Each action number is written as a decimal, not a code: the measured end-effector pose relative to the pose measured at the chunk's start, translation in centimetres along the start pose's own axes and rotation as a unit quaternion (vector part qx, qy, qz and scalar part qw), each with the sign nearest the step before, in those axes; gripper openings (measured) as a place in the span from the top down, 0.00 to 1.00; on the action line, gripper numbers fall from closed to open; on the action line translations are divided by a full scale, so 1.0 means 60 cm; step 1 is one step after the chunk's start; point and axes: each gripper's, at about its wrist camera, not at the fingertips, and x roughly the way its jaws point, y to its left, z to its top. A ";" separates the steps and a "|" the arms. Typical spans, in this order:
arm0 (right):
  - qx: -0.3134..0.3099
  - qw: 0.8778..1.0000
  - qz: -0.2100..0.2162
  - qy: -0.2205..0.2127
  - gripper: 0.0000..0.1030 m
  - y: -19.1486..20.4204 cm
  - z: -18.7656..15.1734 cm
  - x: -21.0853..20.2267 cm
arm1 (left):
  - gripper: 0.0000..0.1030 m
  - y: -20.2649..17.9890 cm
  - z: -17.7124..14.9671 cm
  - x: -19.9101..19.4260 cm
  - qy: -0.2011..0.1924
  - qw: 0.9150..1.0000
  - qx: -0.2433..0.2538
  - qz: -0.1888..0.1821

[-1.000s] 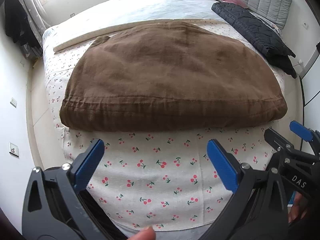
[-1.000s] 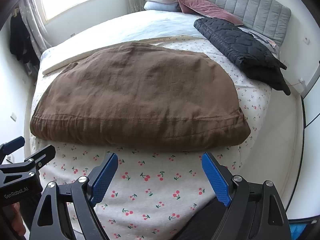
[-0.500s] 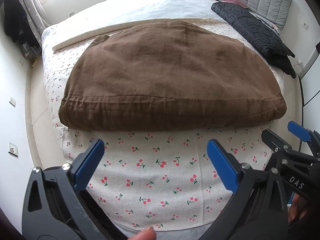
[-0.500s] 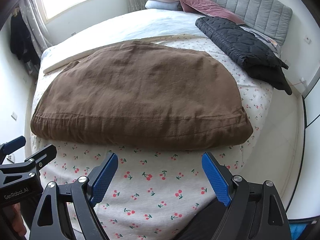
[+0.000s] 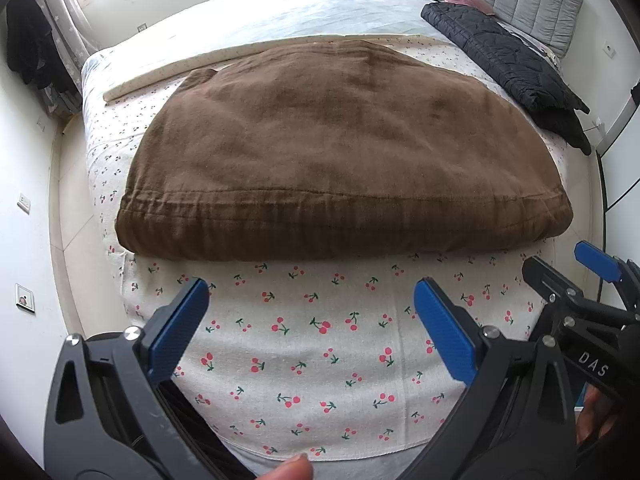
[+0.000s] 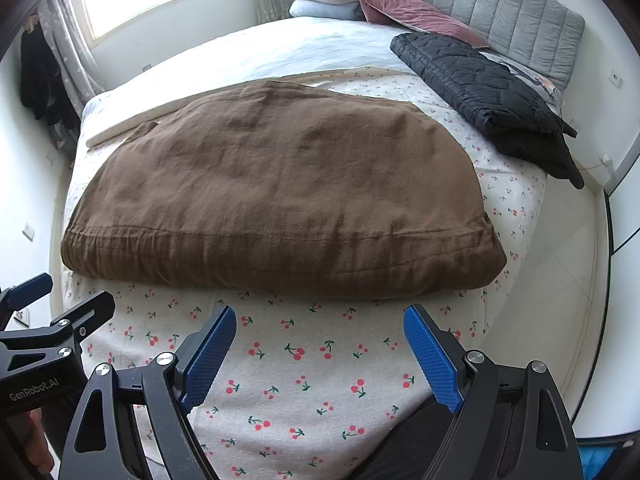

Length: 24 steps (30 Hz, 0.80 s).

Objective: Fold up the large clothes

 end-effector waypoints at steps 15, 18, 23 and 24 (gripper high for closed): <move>0.001 1.000 0.000 0.001 0.16 0.000 0.000 0.000 | 0.01 -0.002 0.000 0.000 0.001 1.000 0.000 0.000; 0.001 1.000 0.000 0.001 0.16 0.000 0.000 0.000 | 0.01 -0.001 0.000 0.000 0.001 1.000 -0.001 -0.001; 0.001 1.000 0.000 0.002 0.16 0.001 -0.001 0.000 | 0.01 0.000 0.000 0.001 0.003 1.000 0.001 -0.001; 0.001 1.000 0.000 0.002 0.16 0.002 -0.001 0.000 | 0.01 0.000 -0.001 0.002 0.003 1.000 0.001 -0.002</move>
